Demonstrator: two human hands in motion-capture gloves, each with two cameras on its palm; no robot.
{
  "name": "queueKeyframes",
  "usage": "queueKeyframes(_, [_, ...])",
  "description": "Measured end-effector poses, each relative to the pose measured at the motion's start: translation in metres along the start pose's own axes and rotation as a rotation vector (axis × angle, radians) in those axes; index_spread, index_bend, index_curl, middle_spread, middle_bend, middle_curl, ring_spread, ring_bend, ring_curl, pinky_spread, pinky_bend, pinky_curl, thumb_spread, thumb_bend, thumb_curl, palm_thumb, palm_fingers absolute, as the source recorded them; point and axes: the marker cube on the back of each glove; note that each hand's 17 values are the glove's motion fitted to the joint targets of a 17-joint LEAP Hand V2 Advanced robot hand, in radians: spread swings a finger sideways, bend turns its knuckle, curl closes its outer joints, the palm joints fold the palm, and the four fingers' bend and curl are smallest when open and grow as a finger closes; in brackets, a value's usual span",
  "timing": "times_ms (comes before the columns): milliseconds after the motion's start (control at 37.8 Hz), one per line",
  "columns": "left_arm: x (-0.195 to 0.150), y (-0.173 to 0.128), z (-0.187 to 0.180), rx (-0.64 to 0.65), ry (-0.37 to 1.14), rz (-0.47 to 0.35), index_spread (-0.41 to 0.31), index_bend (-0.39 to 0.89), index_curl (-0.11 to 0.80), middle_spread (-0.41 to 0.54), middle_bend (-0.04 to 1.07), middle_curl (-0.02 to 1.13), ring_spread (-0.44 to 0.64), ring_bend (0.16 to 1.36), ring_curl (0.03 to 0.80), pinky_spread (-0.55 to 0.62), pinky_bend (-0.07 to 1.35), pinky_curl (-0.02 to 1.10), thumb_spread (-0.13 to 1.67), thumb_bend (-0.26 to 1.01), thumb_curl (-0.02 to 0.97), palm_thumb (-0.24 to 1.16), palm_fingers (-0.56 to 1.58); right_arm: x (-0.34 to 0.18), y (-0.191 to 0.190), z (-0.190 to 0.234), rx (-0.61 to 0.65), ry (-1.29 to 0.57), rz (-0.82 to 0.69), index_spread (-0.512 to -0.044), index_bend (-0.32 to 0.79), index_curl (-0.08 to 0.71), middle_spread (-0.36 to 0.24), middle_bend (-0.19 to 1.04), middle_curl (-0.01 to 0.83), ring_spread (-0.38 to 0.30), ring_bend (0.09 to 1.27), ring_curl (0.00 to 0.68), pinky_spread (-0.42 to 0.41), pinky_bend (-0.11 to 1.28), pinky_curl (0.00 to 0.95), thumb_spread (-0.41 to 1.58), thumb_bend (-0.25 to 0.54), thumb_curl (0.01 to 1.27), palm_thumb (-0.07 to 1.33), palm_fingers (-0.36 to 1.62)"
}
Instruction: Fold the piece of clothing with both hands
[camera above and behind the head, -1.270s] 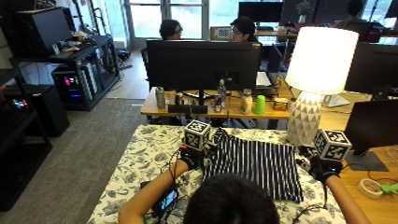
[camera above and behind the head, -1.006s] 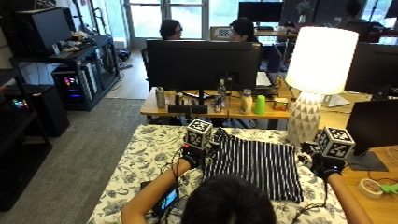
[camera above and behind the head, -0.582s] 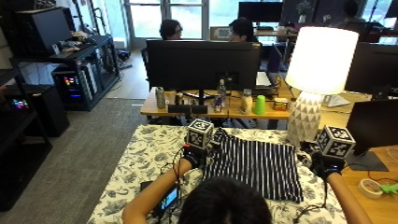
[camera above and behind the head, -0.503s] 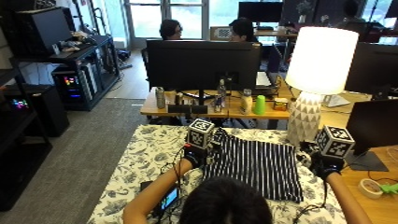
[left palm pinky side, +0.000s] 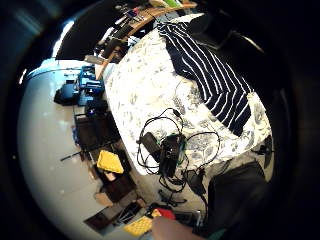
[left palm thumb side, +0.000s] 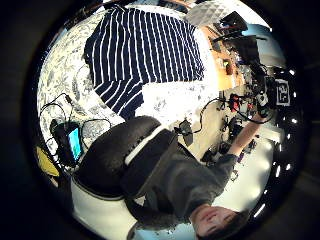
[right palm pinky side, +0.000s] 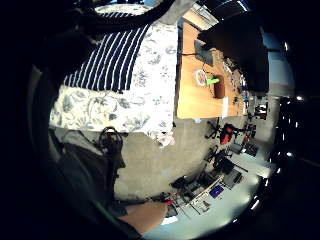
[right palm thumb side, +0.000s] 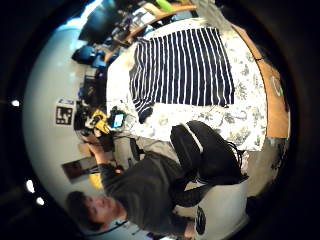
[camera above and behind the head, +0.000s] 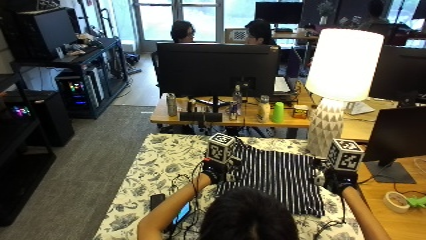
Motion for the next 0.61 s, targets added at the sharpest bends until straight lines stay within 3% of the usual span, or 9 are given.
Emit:
queueKeyframes(212, [0.01, -0.012, 0.027, -0.055, 0.052, 0.047, 0.07, 0.12, 0.238, 0.29, 0.16, 0.2, 0.39, 0.77, 0.284, 0.38, 0.68, 0.34, 0.98, -0.03, 0.217, 0.04, 0.12, -0.001, -0.02, 0.032, -0.055, 0.014, -0.017, -0.319, 0.08, 0.166, -0.036, 0.24, 0.373, 0.006, 0.48, 0.343, 0.179, 0.56, 0.355, 1.15, 0.071, 0.21, 0.53, 0.46])
queueKeyframes(423, [0.016, -0.057, 0.092, -0.139, 0.092, 0.082, 0.077, 0.13, 0.238, 0.304, 0.16, 0.21, 0.4, 0.78, 0.287, 0.38, 0.7, 0.35, 0.96, -0.02, 0.235, 0.04, 0.1, -0.004, -0.045, 0.084, -0.133, -0.002, -0.038, -0.319, 0.08, 0.16, -0.035, 0.24, 0.382, 0.012, 0.49, 0.348, 0.194, 0.59, 0.361, 1.12, 0.025, 0.23, 0.56, 0.45])
queueKeyframes(609, [0.033, -0.049, 0.138, -0.248, 0.055, 0.089, 0.079, 0.12, 0.233, 0.309, 0.16, 0.22, 0.4, 0.79, 0.289, 0.39, 0.74, 0.36, 0.95, -0.02, 0.248, 0.06, 0.09, -0.015, -0.037, 0.117, -0.202, 0.031, -0.006, -0.321, 0.09, 0.158, -0.035, 0.24, 0.39, 0.014, 0.5, 0.355, 0.193, 0.59, 0.362, 1.09, -0.005, 0.25, 0.59, 0.43])
